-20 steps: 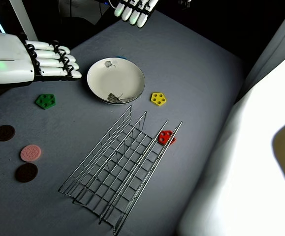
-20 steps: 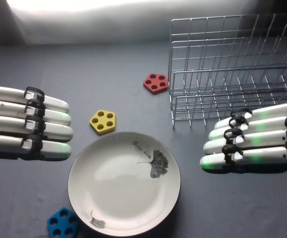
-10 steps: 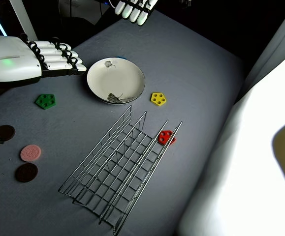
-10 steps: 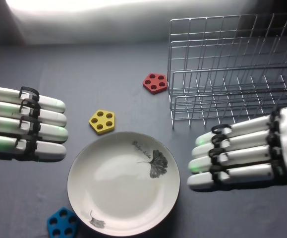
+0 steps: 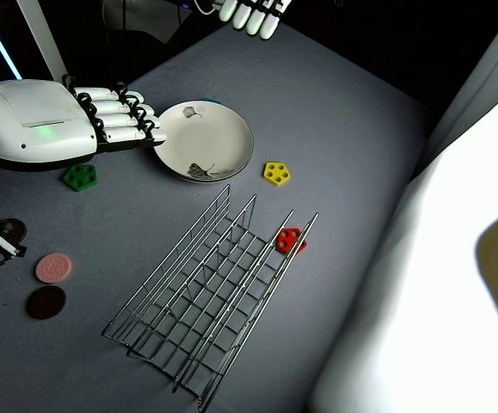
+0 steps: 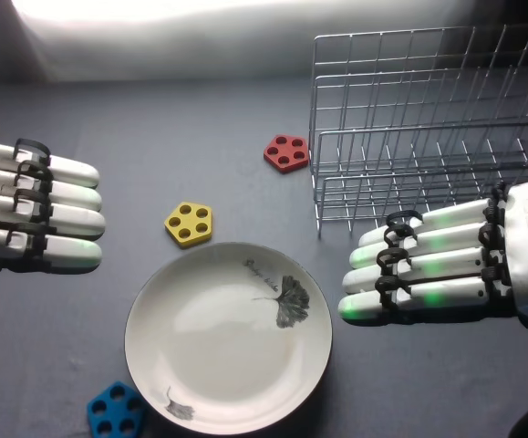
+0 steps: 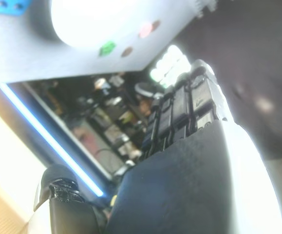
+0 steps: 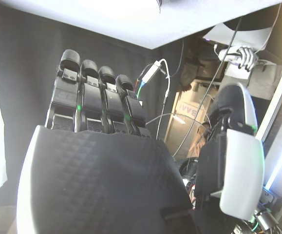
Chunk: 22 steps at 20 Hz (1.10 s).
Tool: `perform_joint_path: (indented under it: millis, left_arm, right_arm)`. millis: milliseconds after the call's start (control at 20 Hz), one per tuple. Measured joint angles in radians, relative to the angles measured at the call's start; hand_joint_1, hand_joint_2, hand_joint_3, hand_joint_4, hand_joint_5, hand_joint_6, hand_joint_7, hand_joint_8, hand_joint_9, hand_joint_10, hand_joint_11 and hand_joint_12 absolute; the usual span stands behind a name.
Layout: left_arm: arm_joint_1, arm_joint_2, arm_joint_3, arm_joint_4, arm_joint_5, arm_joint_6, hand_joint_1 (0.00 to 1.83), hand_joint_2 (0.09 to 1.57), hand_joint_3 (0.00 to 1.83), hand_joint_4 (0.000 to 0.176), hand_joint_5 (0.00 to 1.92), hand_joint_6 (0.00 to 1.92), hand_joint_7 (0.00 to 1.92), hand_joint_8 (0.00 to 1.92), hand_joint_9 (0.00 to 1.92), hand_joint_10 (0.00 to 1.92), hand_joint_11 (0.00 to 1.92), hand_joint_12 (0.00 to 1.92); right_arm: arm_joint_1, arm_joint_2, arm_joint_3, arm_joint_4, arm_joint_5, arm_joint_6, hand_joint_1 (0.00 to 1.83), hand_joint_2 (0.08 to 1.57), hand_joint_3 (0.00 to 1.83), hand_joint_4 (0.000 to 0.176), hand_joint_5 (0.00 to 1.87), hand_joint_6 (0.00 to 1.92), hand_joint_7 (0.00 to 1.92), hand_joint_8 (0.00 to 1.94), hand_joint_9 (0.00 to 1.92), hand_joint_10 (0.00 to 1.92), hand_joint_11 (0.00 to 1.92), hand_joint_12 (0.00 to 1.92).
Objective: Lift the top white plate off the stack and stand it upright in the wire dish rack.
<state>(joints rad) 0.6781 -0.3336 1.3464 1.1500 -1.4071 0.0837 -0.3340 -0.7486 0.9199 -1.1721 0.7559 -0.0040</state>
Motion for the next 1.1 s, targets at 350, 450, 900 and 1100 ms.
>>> perform_joint_path:
  millis: [350,450,900,1100]
  left_arm:
    - [0.000,0.000,0.000,0.075,0.001,0.021,0.19,0.90,0.00,0.000,0.00,0.00,0.00,0.00,0.01,0.00,0.04,0.03]
    - [-0.006,-0.006,0.000,0.079,0.008,0.025,0.21,0.91,0.00,0.000,0.00,0.00,0.00,0.00,0.01,0.00,0.04,0.03]
    - [-0.019,-0.043,-0.062,0.113,0.108,0.076,0.22,0.90,0.00,0.000,0.00,0.00,0.02,0.00,0.03,0.00,0.06,0.03]
    - [-0.036,-0.060,-0.086,0.133,0.162,0.101,0.18,0.90,0.00,0.000,0.01,0.00,0.02,0.01,0.02,0.01,0.06,0.03]
  right_arm:
    - [-0.095,-0.019,0.040,0.101,0.031,-0.043,0.44,1.02,0.00,0.000,0.02,0.00,0.03,0.00,0.07,0.01,0.11,0.04]
    - [-0.131,-0.020,0.050,0.133,0.048,-0.081,0.42,1.02,0.00,0.000,0.03,0.01,0.05,0.01,0.09,0.01,0.14,0.05]
    - [-0.074,-0.027,0.100,0.163,0.053,-0.071,0.36,1.04,0.00,0.000,0.00,0.00,0.03,0.00,0.07,0.00,0.13,0.04]
    - [-0.067,-0.031,0.087,0.111,0.051,-0.039,0.45,1.02,0.00,0.000,0.04,0.01,0.07,0.01,0.10,0.01,0.15,0.04]
